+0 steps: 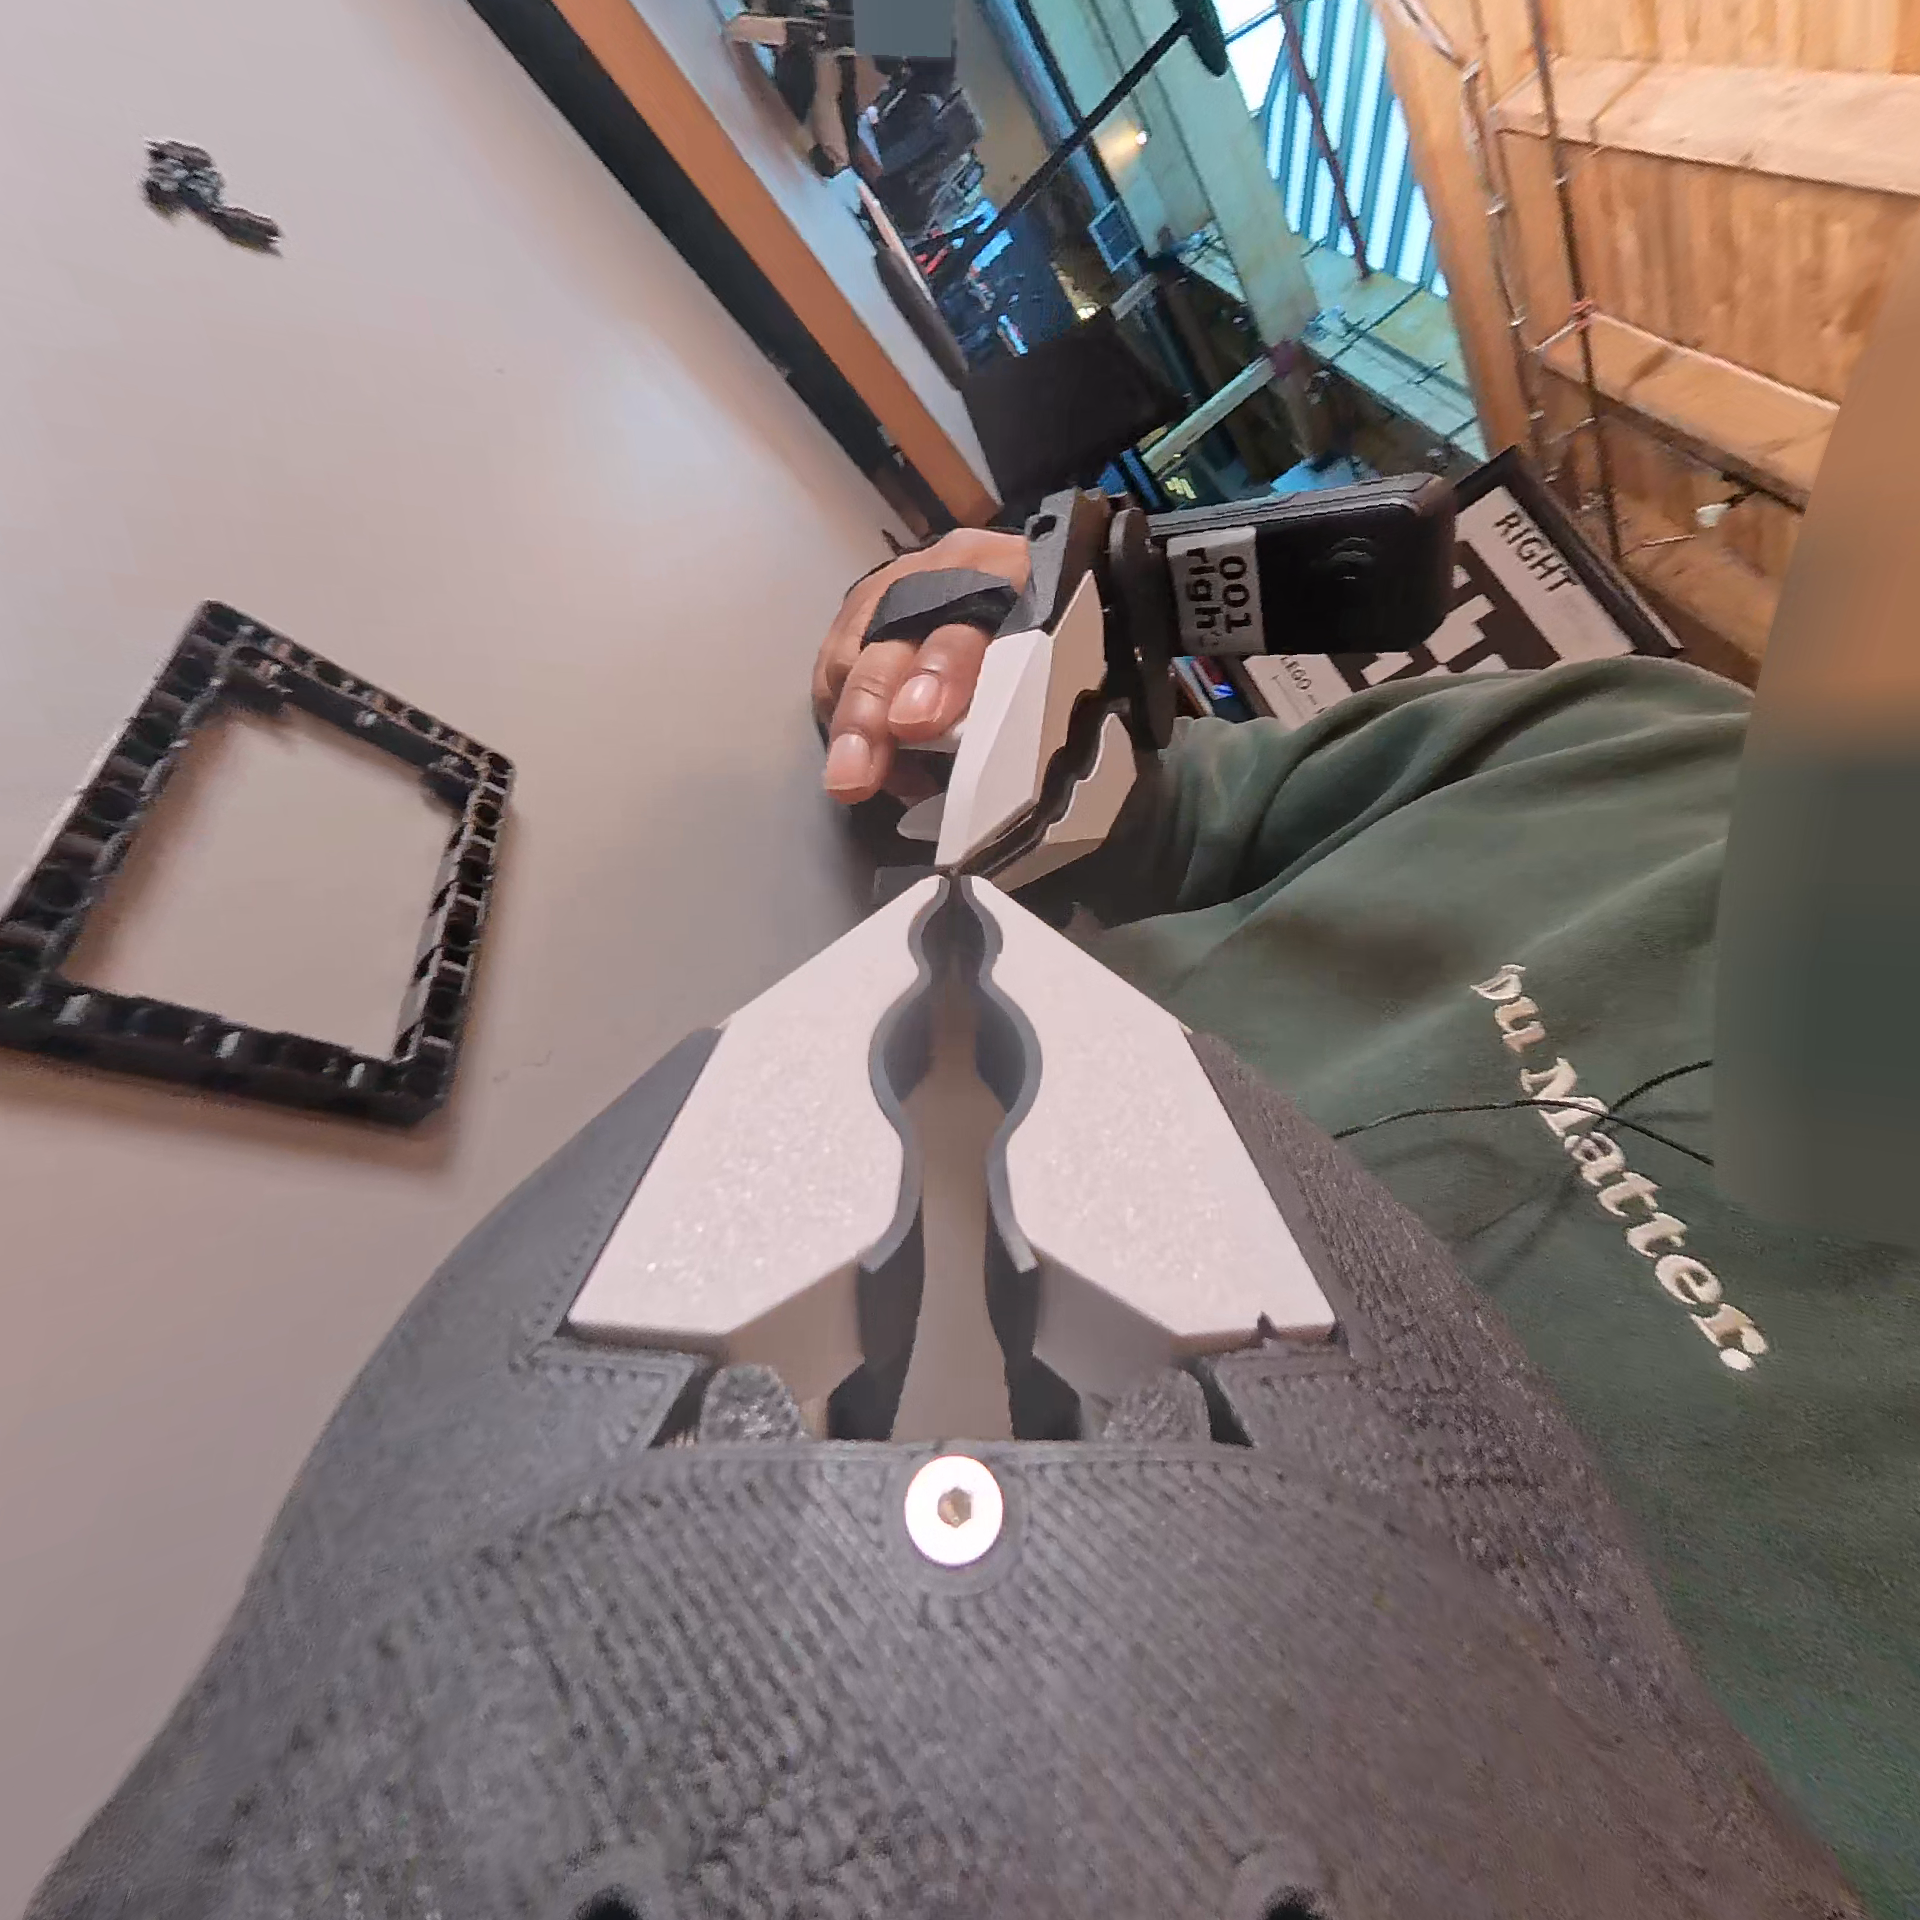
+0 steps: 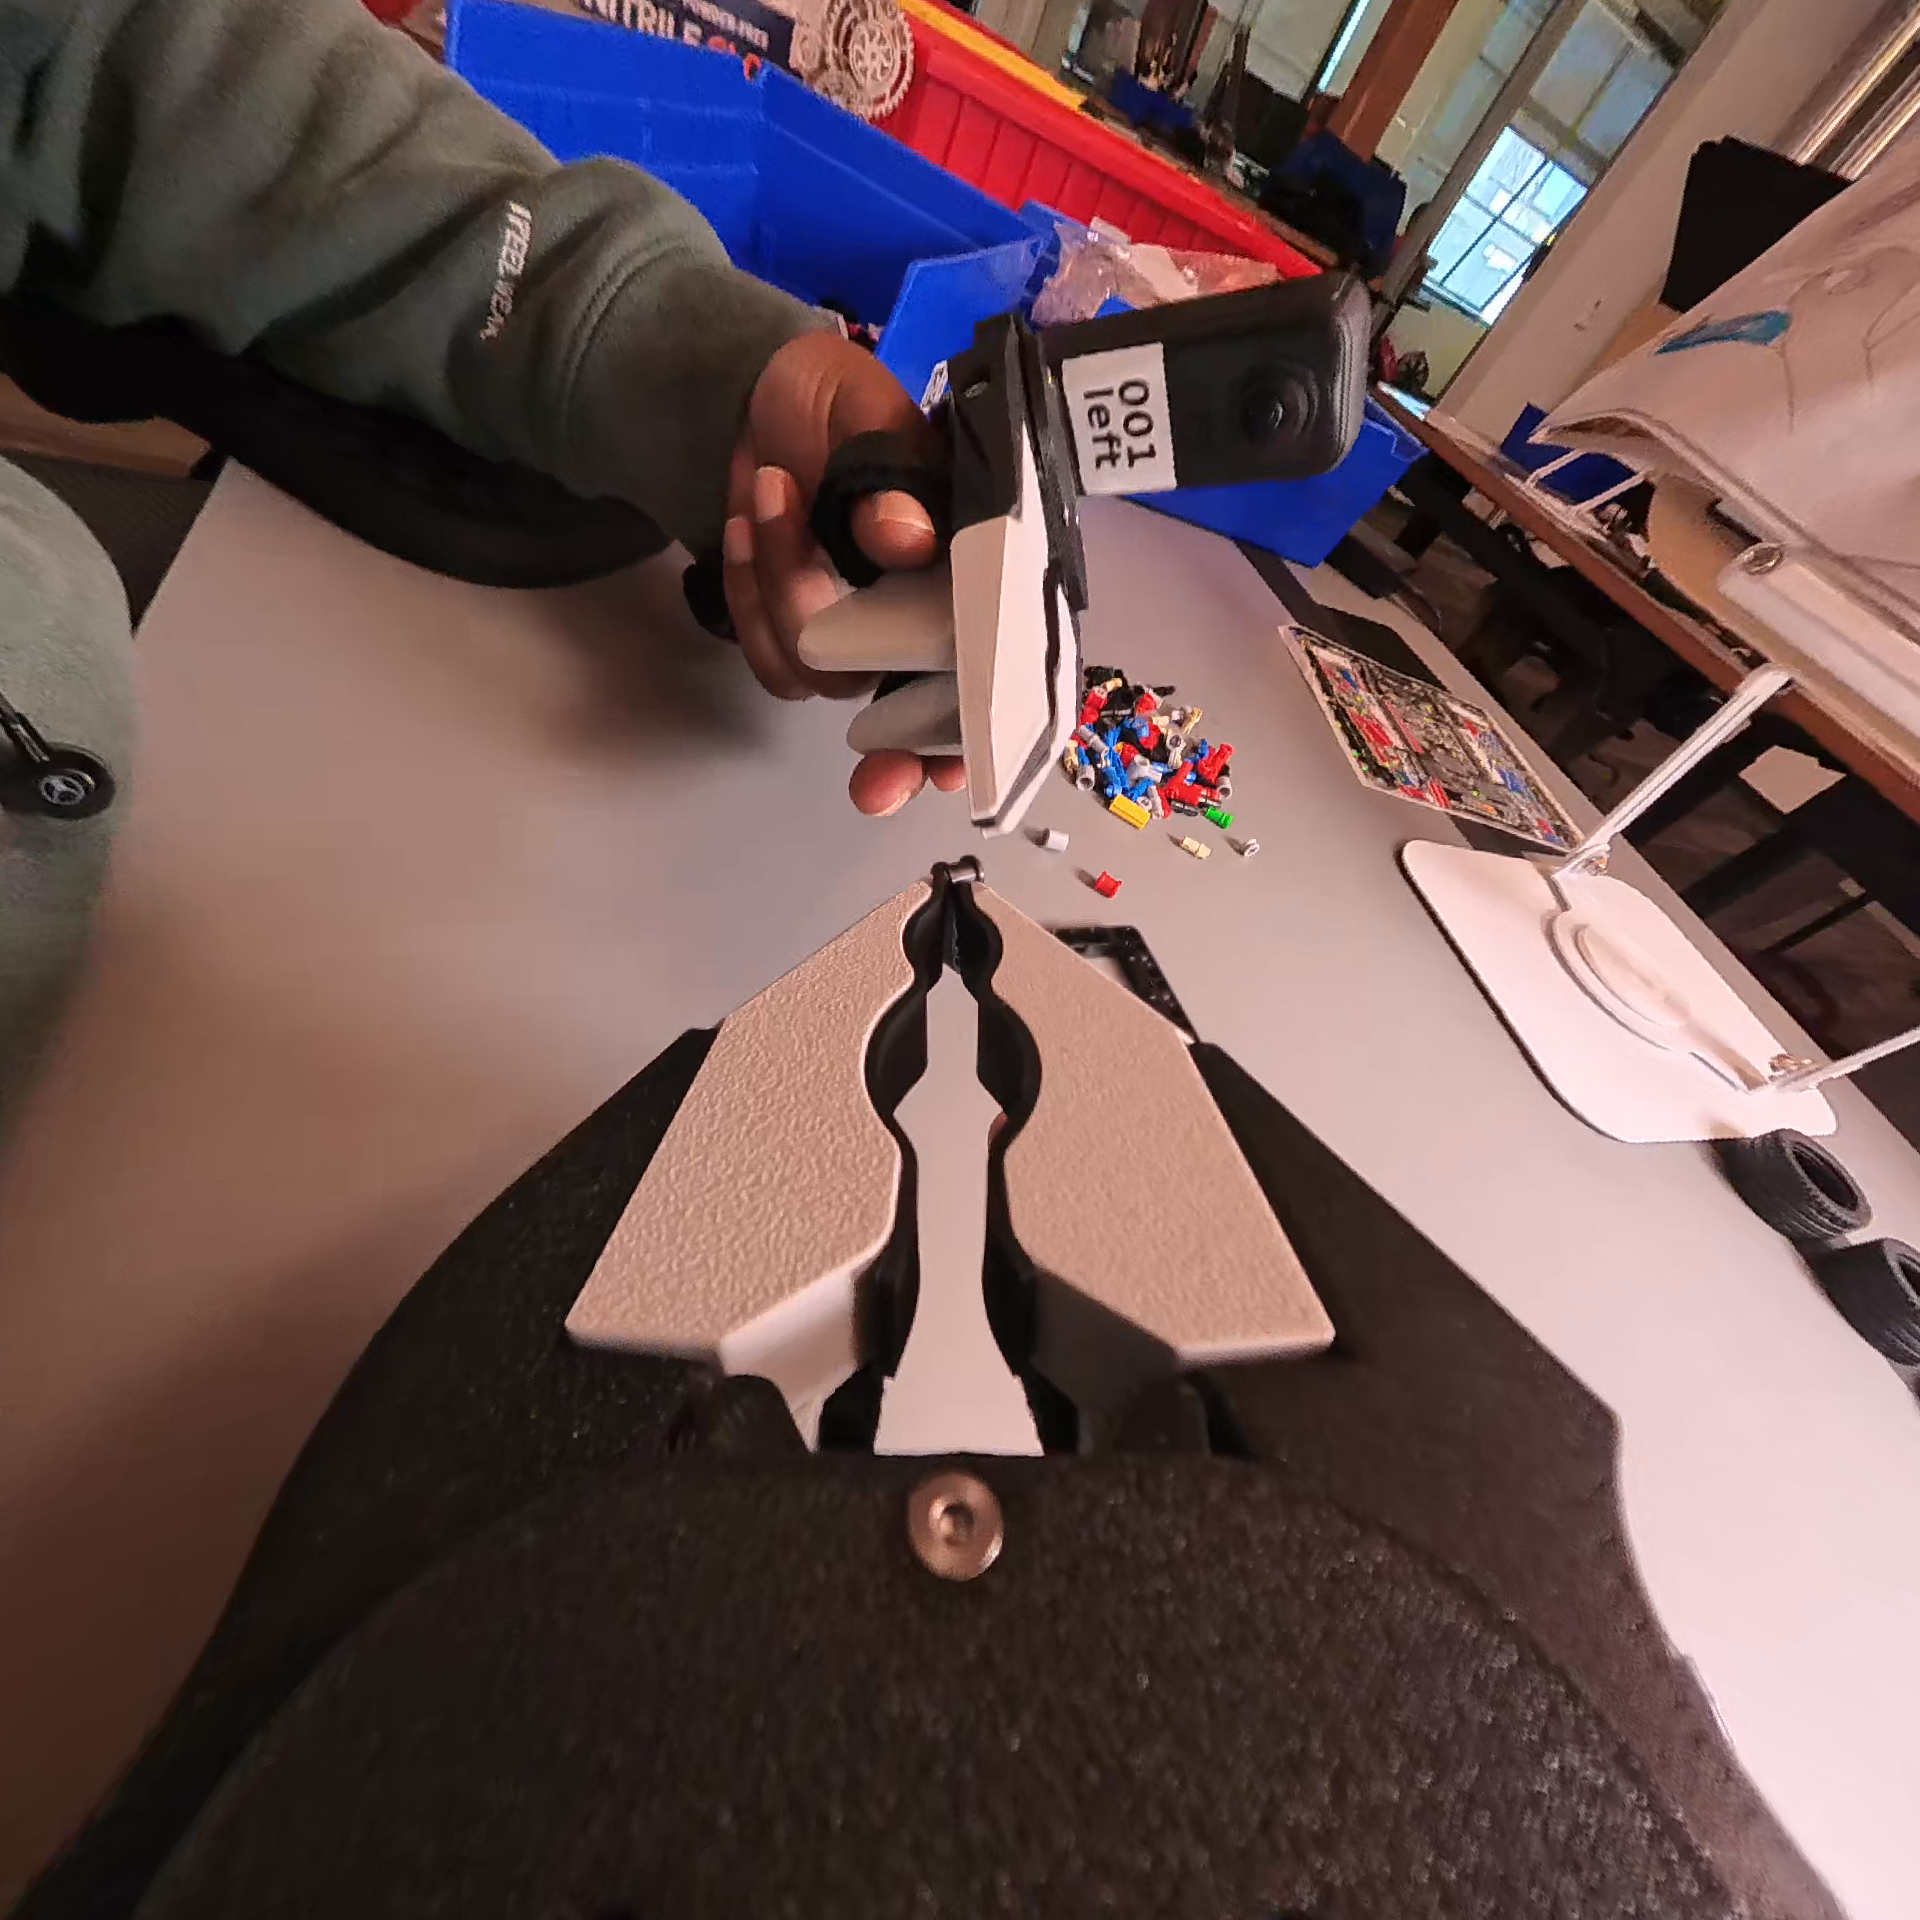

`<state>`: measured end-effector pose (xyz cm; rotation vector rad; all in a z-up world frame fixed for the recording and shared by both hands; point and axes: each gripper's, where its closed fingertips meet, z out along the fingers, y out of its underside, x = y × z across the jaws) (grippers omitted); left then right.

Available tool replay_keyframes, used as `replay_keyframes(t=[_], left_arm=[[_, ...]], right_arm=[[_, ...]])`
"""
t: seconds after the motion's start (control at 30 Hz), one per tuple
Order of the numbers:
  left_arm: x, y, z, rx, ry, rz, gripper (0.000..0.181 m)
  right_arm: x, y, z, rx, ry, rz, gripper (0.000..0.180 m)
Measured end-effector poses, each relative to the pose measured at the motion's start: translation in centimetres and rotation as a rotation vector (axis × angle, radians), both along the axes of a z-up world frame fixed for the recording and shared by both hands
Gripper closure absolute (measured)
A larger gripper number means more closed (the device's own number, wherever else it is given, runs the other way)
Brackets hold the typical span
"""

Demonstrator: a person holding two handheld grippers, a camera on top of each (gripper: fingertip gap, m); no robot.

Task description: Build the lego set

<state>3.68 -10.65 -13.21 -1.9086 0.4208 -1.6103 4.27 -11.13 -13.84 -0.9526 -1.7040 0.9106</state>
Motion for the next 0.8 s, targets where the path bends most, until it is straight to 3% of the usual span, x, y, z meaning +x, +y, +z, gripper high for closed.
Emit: replay_keyframes(t=[0.17, 0.3, 0.47, 0.57, 0.67, 0.73, 0.8], left_arm=[[-0.9, 0.8, -3.1, 0.072, 0.237, 0.058, 0.174], [-2.2, 1.9, -4.6, 0.159, 0.437, 0.125, 0.164], [-6.2, 3.2, -0.8, 0.335, 0.601, 0.27, 0.157], [-12.2, 2.7, 3.4, 0.429, 0.762, 0.45, 0.155], [-21.8, -0.2, 8.4, 0.454, 0.93, 0.736, 0.156], [-28.8, -4.2, 9.5, 0.352, 1.079, 0.874, 0.157], [-34.4, -9.1, 7.7, 0.146, 1.228, 0.895, 0.159]], right_arm=[[-0.1, 0.9, -1.0, 0.02, -0.038, -0.038, 0.18], [1.1, 6.8, -5.4, 0.223, -0.328, -0.246, 0.18], [2.2, 10.4, -7.3, 0.273, -0.504, -0.361, 0.18], [2.0, 10.7, -7.3, 0.221, -0.511, -0.379, 0.164], [2.6, 11.1, -5.6, 0.186, -0.429, -0.409, 0.151], [3.2, 11.3, -3.8, 0.111, -0.339, -0.438, 0.15], [3.8, 11.3, -2.1, 0.016, -0.246, -0.453, 0.149]])
